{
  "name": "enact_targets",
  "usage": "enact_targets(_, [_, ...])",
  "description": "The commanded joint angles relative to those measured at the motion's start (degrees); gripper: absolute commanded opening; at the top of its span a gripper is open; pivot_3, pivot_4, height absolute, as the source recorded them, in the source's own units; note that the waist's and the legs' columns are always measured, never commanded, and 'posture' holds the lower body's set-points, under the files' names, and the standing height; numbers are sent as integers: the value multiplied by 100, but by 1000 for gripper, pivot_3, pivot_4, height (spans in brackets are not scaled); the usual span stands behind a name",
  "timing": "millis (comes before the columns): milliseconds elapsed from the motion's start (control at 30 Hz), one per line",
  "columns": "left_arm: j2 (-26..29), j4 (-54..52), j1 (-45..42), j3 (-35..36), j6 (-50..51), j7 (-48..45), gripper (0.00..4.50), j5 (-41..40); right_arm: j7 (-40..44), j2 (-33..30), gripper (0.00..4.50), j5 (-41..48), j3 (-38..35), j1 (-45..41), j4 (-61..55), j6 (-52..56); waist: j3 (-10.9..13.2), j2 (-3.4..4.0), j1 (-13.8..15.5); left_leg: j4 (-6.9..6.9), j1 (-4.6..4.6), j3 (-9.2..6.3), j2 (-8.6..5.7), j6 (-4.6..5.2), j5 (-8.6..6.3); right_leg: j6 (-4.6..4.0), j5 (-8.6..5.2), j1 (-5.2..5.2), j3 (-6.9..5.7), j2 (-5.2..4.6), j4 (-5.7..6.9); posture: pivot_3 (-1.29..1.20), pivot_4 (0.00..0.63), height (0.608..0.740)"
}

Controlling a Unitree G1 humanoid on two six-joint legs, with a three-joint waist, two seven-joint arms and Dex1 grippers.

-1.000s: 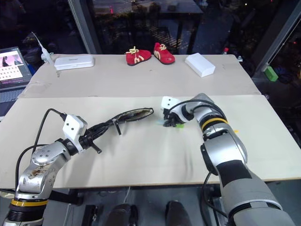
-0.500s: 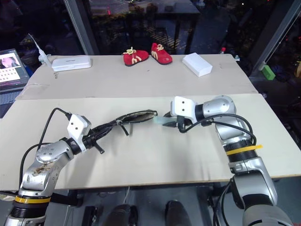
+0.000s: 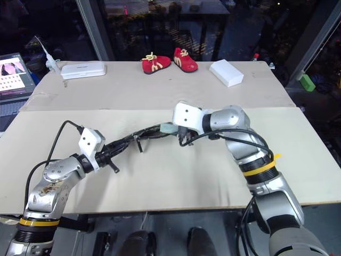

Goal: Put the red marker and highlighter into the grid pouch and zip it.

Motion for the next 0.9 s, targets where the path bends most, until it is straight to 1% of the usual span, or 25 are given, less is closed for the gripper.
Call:
enact_targets(33, [-9, -36, -111, 33, -179, -16, 0, 14, -207, -11, 997, -299, 156, -222, -11, -202, 0, 0, 0, 0, 0, 0, -1, 0, 0, 0, 0, 0, 1, 0, 0, 0, 150, 740])
enact_targets(333, [-16, -1, -38, 29, -266, -33, 0, 1, -542, 314, 997, -609, 420, -530, 478, -349, 0, 0, -13, 0, 1, 1, 1, 0, 0, 0, 0, -1, 1, 3, 1, 0, 150, 740])
enact_targets(467, [-7, 17, -47, 28, -261, -48, 0, -5, -553, 432, 997, -720, 547, -651, 633, -499, 0, 0, -11, 0, 0, 1, 1, 0, 0, 0, 0, -1, 1, 2, 1, 0, 150, 740])
enact_targets(533, [-10, 40, -66, 22, -265, -59, 0, -7, -599, 558, 997, -911, 796, -661, 692, -664, 0, 0, -9, 0, 0, 1, 1, 0, 0, 0, 0, -1, 0, 2, 1, 0, 150, 740])
enact_targets(600, [-18, 75, -89, 5, -281, -74, 0, 0, -755, 750, 997, -1202, 1115, -654, 786, -852, 0, 0, -14, 0, 0, 1, 1, 0, 0, 0, 0, -1, 0, 2, 1, 0, 150, 740])
enact_targets(667, [-24, 92, -101, 0, -291, -80, 0, 2, -982, 936, 997, -1425, 1282, -681, 950, -1000, 0, 0, -36, 0, 1, 1, 1, 0, 0, 0, 0, -1, 0, 3, 2, 0, 150, 740])
enact_targets(733, [-29, 108, -114, -3, -301, -81, 0, 7, -1374, 1114, 997, -1727, 1435, -774, 1284, -1199, 0, 0, -36, 0, 1, 2, 2, 0, 0, 0, 0, -4, 1, 4, 6, 0, 150, 740])
enact_targets(800, [-26, 116, -115, 5, -311, -82, 0, 12, -1659, 1296, 997, -1913, 1517, -843, 1594, -1307, 0, 0, -29, 0, 0, 3, 1, -1, 1, 0, 0, -5, 0, 3, 7, 0, 150, 740])
enact_targets(900, [-15, 84, -85, 31, -303, -75, 0, 1, -1857, 1472, 997, -1973, 1494, -898, 1879, -1493, 0, 0, -24, 1, 0, 5, 1, -3, 2, 0, 0, -5, 1, 1, 7, 0, 150, 740])
